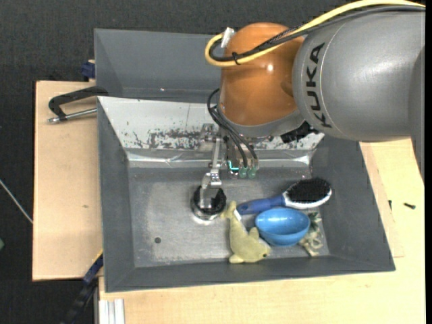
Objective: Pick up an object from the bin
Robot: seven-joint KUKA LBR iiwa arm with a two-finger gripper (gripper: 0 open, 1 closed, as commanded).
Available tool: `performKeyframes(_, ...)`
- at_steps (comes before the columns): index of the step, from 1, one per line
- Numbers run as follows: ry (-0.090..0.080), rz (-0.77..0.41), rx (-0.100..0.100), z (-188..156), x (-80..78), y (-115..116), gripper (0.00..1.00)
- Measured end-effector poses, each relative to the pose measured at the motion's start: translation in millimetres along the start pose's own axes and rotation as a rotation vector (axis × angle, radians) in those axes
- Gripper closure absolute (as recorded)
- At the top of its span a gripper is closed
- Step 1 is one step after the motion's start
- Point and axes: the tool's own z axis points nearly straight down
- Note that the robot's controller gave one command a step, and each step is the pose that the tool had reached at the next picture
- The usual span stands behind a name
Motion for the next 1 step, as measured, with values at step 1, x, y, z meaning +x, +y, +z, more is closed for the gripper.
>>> performKeyframes(1, -0.015, -0.213, -0.001, 138.3, -2.9, -59.8, 0.0)
